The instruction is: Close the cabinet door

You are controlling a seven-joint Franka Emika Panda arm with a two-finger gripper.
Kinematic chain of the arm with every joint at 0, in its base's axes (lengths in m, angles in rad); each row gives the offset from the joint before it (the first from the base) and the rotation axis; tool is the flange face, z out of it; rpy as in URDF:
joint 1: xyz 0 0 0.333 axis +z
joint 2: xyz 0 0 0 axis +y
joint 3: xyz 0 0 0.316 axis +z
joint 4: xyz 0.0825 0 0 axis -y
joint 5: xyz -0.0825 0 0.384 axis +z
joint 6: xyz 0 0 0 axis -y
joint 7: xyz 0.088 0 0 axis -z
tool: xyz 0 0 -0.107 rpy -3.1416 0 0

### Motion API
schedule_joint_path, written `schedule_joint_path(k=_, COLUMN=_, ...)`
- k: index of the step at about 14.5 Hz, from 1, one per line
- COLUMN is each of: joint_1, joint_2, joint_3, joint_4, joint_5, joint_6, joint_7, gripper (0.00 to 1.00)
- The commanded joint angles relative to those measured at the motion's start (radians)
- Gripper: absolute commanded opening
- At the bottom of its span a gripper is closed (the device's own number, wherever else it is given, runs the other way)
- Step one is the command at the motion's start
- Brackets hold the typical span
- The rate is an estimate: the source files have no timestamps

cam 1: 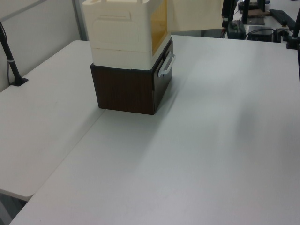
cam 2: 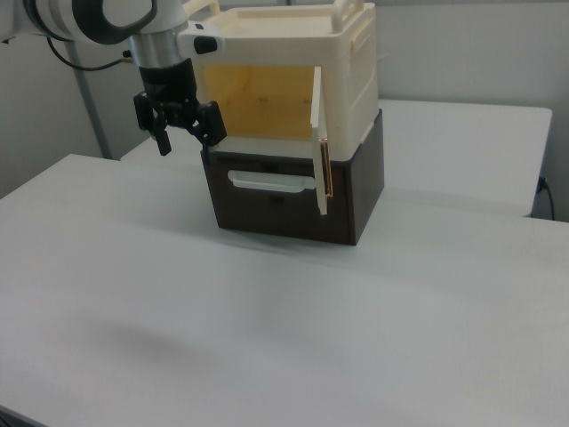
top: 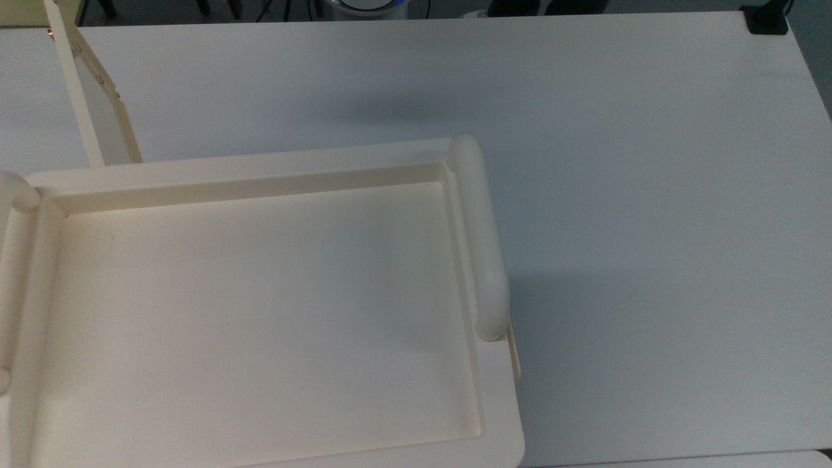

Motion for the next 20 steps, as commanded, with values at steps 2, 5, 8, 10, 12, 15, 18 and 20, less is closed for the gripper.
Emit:
schedule_joint_path(k=2, joint_1=0.006, joint_2=-0.008, joint_3=0.004, joint_4=-0.011, joint_5=-0.023, joint_6=0.014, joint_7=0.002, gripper=1.00)
schedule_joint_path(k=5, joint_1=0.006, joint_2=-0.008, joint_3=0.004, joint_4=-0.011, joint_5=-0.023, joint_6=0.014, joint_7=0.002, gripper=1.00)
schedule_joint_path(k=8, joint_1=0.003, joint_2=-0.012, joint_3=0.004, joint_4=-0.011, joint_5=-0.023, joint_6=0.012, joint_7=0.002, gripper=1.00)
schedule_joint_path(k=10, joint_1=-0.003, joint_2=-0.020, joint_3=0.004, joint_4=-0.008, joint_5=-0.023, joint_6=0.008, joint_7=0.000, gripper=1.00)
schedule_joint_path(k=12, joint_1=-0.014, joint_2=-0.024, joint_3=-0.007, joint_4=-0.002, joint_5=-0.021, joint_6=0.014, joint_7=-0.002, gripper=1.00)
schedule_joint_path(k=15, joint_1=-0.023, joint_2=-0.023, joint_3=-0.013, joint_4=0.011, joint_5=-0.014, joint_6=0.105, joint_7=0.018, gripper=1.00)
schedule_joint_path(k=18, joint_1=-0.043, joint_2=-0.023, joint_3=-0.021, joint_4=0.014, joint_5=-0.017, joint_6=0.138, joint_7=0.055, gripper=0.87)
schedule_joint_path(k=20, joint_1=-0.045, joint_2=-0.026, joint_3=-0.070, joint_4=0.014, joint_5=-0.002, joint_6=0.211, joint_7=0.086, gripper=0.75)
